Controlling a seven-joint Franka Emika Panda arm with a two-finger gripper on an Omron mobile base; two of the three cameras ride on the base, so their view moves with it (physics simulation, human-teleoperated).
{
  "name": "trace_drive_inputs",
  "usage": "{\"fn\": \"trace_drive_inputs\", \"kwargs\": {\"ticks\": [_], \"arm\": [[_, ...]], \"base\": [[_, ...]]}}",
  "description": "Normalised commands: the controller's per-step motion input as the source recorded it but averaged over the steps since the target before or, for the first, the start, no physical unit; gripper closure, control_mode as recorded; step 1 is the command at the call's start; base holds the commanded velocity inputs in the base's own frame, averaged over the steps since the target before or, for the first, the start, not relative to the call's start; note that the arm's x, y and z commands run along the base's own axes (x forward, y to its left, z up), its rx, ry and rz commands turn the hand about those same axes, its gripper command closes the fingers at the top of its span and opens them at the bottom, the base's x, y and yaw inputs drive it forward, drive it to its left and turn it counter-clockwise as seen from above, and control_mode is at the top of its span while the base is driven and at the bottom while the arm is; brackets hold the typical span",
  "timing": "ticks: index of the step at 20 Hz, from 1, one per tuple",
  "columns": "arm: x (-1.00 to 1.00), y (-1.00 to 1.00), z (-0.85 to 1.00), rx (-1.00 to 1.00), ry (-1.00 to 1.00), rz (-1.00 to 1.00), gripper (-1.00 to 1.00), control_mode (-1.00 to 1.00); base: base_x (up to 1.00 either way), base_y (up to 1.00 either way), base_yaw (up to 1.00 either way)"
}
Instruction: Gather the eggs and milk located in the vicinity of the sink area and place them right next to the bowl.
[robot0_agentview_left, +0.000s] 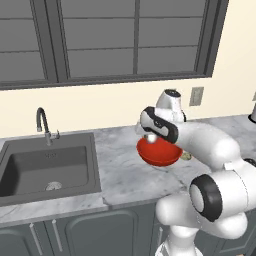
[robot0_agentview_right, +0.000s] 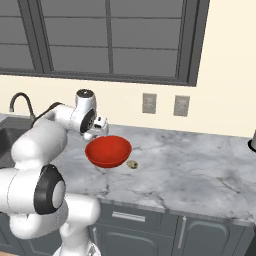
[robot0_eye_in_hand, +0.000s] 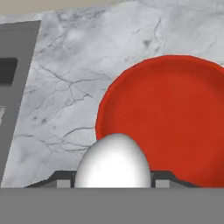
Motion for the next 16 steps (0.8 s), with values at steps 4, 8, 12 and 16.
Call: {"fn": "trace_drive_inputs", "kwargs": {"ticks": [4,8,12,16], "arm": [[-0.29,-1.00,0.24,0.04,0.00,0.33,1.00,-1.00],[0.00,-1.00,0.39,0.01,0.01,0.28,1.00,-1.00],[0.00,-1.00,-0.01,0.00,0.03,0.23,1.00,-1.00],[-0.01,-0.98,-0.51,0.00,0.00,0.19,1.00,-1.00]], "base": [[0.00,0.00,0.00],[0.00,0.00,0.00],[0.00,0.00,0.00],[0.00,0.00,0.00]]}}
